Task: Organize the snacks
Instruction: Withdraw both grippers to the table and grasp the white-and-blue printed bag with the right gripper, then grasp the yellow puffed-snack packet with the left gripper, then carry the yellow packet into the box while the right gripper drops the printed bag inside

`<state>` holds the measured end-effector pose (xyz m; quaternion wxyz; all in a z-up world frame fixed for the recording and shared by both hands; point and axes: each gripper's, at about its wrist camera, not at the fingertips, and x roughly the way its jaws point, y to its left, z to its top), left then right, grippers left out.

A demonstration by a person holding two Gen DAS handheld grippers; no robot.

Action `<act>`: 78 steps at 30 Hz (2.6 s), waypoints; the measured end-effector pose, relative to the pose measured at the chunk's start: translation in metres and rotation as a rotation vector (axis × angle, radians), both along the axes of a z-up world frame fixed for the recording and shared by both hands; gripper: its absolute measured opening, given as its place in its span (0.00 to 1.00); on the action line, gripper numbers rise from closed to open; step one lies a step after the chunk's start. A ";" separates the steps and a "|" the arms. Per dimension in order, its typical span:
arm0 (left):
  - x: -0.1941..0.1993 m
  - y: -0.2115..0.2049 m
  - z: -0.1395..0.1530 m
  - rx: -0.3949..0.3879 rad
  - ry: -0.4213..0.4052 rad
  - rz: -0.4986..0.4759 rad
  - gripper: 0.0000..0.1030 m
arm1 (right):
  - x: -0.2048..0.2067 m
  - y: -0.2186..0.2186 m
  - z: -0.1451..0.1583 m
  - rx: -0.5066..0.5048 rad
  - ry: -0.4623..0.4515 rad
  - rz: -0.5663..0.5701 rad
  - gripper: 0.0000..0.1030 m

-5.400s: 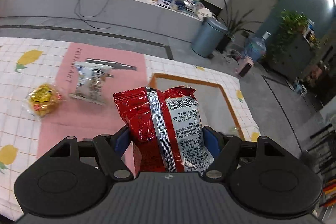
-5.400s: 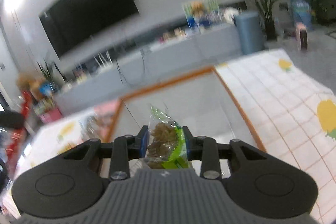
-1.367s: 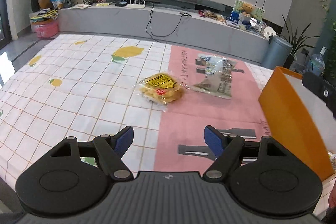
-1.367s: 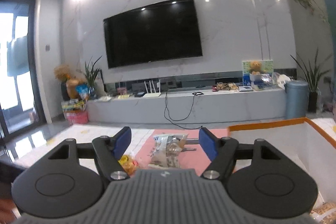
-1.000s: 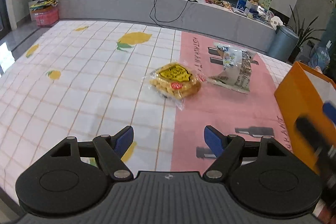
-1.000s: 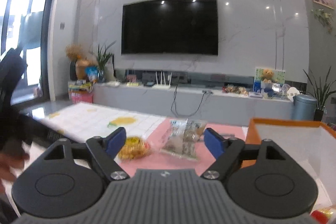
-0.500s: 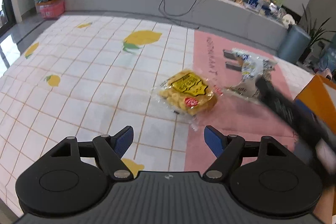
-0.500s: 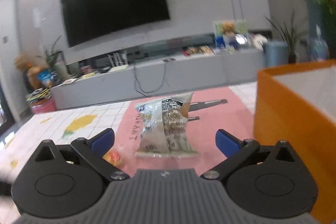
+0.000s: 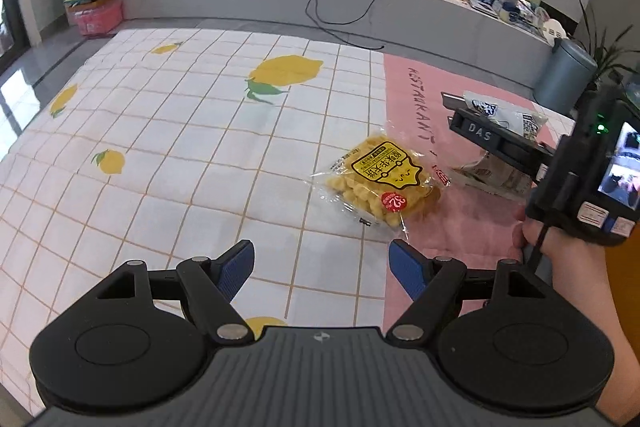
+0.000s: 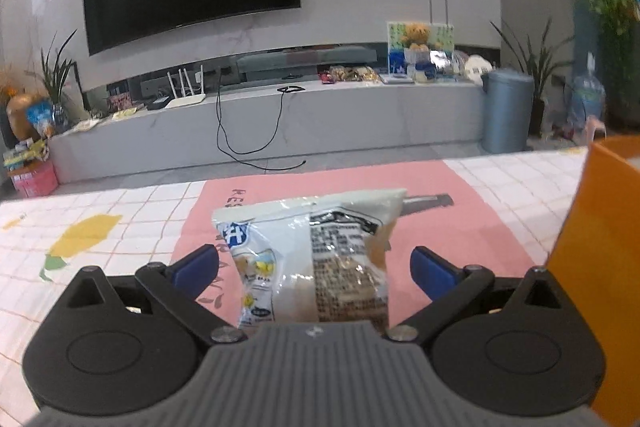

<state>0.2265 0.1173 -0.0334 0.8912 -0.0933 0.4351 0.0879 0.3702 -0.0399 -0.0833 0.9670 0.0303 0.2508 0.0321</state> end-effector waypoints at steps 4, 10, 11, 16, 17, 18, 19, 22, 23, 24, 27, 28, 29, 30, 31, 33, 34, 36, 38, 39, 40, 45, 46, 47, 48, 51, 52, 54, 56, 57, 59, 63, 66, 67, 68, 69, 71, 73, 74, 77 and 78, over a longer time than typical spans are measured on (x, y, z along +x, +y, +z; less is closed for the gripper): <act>0.000 0.003 0.003 -0.029 -0.012 0.008 0.87 | -0.003 -0.003 0.002 -0.029 -0.006 0.048 0.66; 0.001 0.002 0.006 -0.020 -0.035 0.011 0.87 | -0.053 -0.032 0.027 -0.030 -0.036 0.112 0.56; 0.000 0.002 0.007 -0.029 -0.040 0.005 0.87 | -0.067 -0.037 0.033 -0.043 -0.040 0.143 0.56; -0.007 -0.002 0.008 -0.045 -0.096 -0.044 0.88 | -0.133 -0.061 0.054 -0.078 -0.002 0.278 0.56; -0.009 -0.004 0.007 -0.048 -0.111 -0.065 0.88 | -0.142 -0.068 0.056 -0.059 0.024 0.288 0.56; -0.010 -0.007 0.005 -0.049 -0.120 -0.091 0.88 | -0.146 -0.073 0.058 -0.043 0.040 0.285 0.56; -0.011 -0.011 0.003 -0.043 -0.129 -0.111 0.88 | -0.152 -0.077 0.059 -0.032 0.055 0.285 0.56; -0.014 -0.021 0.001 -0.010 -0.167 -0.140 0.88 | -0.168 -0.085 0.065 -0.018 0.056 0.309 0.56; -0.015 -0.024 0.002 0.000 -0.183 -0.154 0.90 | -0.171 -0.086 0.067 -0.015 0.052 0.319 0.56; -0.014 -0.027 0.003 0.011 -0.200 -0.172 0.92 | -0.173 -0.087 0.068 -0.011 0.048 0.326 0.56; -0.001 -0.037 0.000 0.061 -0.201 -0.248 0.94 | -0.170 -0.092 0.069 0.025 0.056 0.322 0.56; 0.007 -0.042 -0.002 0.093 -0.194 -0.274 0.94 | -0.170 -0.095 0.070 0.045 0.063 0.317 0.56; 0.015 -0.046 -0.005 0.135 -0.188 -0.284 0.95 | -0.169 -0.097 0.069 0.058 0.066 0.310 0.56; 0.023 -0.049 -0.008 0.167 -0.184 -0.284 0.95 | -0.171 -0.098 0.068 0.063 0.066 0.303 0.56; 0.031 -0.050 -0.012 0.189 -0.183 -0.283 0.94 | -0.170 -0.099 0.068 0.064 0.067 0.299 0.56; 0.049 -0.048 -0.020 0.196 -0.168 -0.296 0.94 | -0.166 -0.099 0.067 0.061 0.071 0.294 0.56; 0.055 -0.046 -0.024 0.187 -0.158 -0.307 0.95 | -0.165 -0.100 0.065 0.062 0.076 0.290 0.57; 0.070 -0.040 -0.033 0.162 -0.140 -0.321 0.94 | -0.163 -0.101 0.061 0.080 0.086 0.284 0.57; 0.083 -0.034 -0.042 0.145 -0.115 -0.331 0.95 | -0.161 -0.100 0.059 0.075 0.094 0.278 0.57; 0.089 -0.031 -0.046 0.135 -0.104 -0.341 0.96 | -0.161 -0.099 0.058 0.067 0.091 0.276 0.57; 0.094 -0.027 -0.050 0.123 -0.102 -0.351 0.99 | -0.161 -0.097 0.057 0.057 0.088 0.278 0.57; 0.109 -0.014 -0.060 0.056 -0.104 -0.343 1.00 | -0.163 -0.092 0.052 0.016 0.089 0.282 0.57; 0.111 -0.012 -0.063 0.039 -0.093 -0.346 1.00 | -0.163 -0.091 0.050 0.013 0.093 0.282 0.57; 0.113 -0.012 -0.068 0.032 -0.081 -0.353 1.00 | -0.163 -0.091 0.050 0.012 0.095 0.282 0.57; 0.114 -0.013 -0.073 0.044 -0.078 -0.364 1.00 | -0.162 -0.091 0.049 0.011 0.096 0.283 0.57; 0.108 -0.022 -0.080 0.114 -0.115 -0.403 1.00 | -0.162 -0.088 0.049 -0.005 0.091 0.288 0.57; 0.108 -0.021 -0.080 0.101 -0.119 -0.403 1.00 | -0.162 -0.087 0.049 -0.010 0.088 0.289 0.57; 0.110 -0.021 -0.078 0.095 -0.110 -0.395 1.00 | -0.162 -0.087 0.049 -0.008 0.085 0.291 0.57; 0.112 -0.020 -0.074 0.093 -0.088 -0.364 0.97 | -0.164 -0.086 0.049 -0.007 0.082 0.298 0.57; 0.113 -0.019 -0.072 0.090 -0.081 -0.344 0.94 | -0.165 -0.086 0.049 -0.008 0.080 0.302 0.57; 0.113 -0.017 -0.068 0.069 -0.074 -0.317 0.86 | -0.166 -0.087 0.049 -0.010 0.077 0.307 0.57; 0.108 -0.016 -0.065 0.030 -0.070 -0.301 0.82 | -0.166 -0.088 0.051 -0.008 0.071 0.309 0.57; 0.101 -0.018 -0.061 0.004 -0.065 -0.296 0.80 | -0.167 -0.090 0.053 0.002 0.060 0.307 0.57; 0.099 -0.019 -0.060 0.001 -0.063 -0.288 0.80 | -0.168 -0.091 0.054 0.006 0.055 0.308 0.57; 0.097 -0.019 -0.058 -0.001 -0.062 -0.282 0.80 | -0.169 -0.092 0.056 0.009 0.049 0.307 0.57; 0.094 -0.019 -0.055 -0.003 -0.067 -0.282 0.80 | -0.170 -0.093 0.057 0.014 0.044 0.306 0.57; 0.088 -0.020 -0.049 -0.009 -0.082 -0.277 0.80 | -0.172 -0.094 0.061 0.027 0.034 0.309 0.57; 0.079 -0.019 -0.040 -0.028 -0.101 -0.273 0.80 | -0.174 -0.095 0.066 0.041 0.017 0.311 0.57; 0.075 -0.019 -0.036 -0.041 -0.110 -0.270 0.80 | -0.175 -0.094 0.069 0.046 0.009 0.312 0.57; 0.059 -0.019 -0.022 -0.088 -0.142 -0.257 0.80 | -0.179 -0.095 0.078 0.070 -0.019 0.316 0.57; 0.054 -0.020 -0.017 -0.104 -0.151 -0.254 0.80 | -0.181 -0.096 0.082 0.078 -0.028 0.315 0.57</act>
